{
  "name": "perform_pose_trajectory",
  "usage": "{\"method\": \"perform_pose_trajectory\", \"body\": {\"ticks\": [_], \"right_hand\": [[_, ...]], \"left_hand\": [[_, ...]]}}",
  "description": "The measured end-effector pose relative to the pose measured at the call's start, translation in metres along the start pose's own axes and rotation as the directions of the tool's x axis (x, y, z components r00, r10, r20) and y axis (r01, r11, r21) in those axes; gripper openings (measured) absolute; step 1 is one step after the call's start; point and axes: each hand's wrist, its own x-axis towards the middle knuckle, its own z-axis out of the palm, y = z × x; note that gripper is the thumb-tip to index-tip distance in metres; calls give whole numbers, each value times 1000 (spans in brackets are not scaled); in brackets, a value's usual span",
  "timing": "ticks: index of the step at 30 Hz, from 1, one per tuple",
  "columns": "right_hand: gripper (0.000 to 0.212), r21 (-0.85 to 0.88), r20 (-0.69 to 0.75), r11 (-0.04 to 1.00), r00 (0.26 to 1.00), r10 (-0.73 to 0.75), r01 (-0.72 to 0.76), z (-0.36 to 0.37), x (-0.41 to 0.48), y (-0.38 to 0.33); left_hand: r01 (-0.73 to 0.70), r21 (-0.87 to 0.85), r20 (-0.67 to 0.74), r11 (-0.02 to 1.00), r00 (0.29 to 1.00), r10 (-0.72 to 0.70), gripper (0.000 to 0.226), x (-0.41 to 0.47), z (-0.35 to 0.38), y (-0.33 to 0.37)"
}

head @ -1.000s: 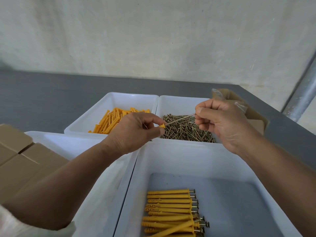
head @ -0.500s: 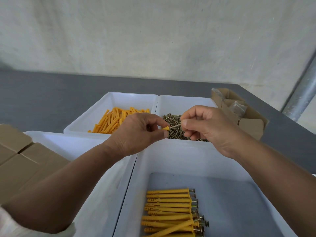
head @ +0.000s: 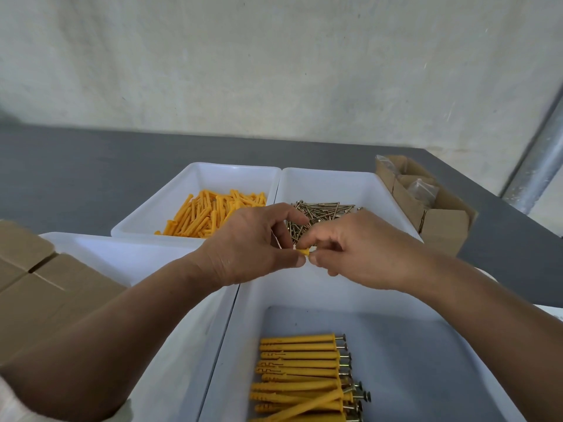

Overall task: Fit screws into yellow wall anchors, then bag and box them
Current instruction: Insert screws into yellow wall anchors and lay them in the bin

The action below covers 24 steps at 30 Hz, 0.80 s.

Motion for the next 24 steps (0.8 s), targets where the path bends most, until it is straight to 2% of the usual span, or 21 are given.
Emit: {"method": "perform_pose_trajectory", "body": {"ticks": [3, 6, 9, 12, 16, 21, 24], "right_hand": [[14, 5, 107, 1000, 994, 24, -25, -4, -3, 0], [15, 62, 299, 993, 951, 81, -104, -11, -7, 0], [16, 68, 527, 979, 840, 131, -195, -17, -12, 1], [13, 6, 677, 968, 713, 181, -252, -15, -15, 2], [16, -92, 770, 960, 592, 238, -265, 0, -12, 0], [22, -131, 819, 957, 516, 253, -261, 15, -10, -3], [23, -152, 835, 957, 486, 258, -247, 20, -9, -5]], "left_hand": [[-16, -5, 35, 1000, 999, 16, 39, -1, 1, 2], [-48, -40, -12, 998, 999, 47, 29, 0, 0, 3], [-7, -32, -165, 999, 986, 1, 16, 3, -4, -3], [110, 85, -307, 990, 949, -79, 13, 7, -6, -14], [267, 196, -389, 944, 904, -175, 18, 11, -11, -31], [376, 314, -393, 872, 887, -241, 22, 16, -15, -49], [380, 370, -346, 848, 903, -254, 18, 16, -14, -54]]}}
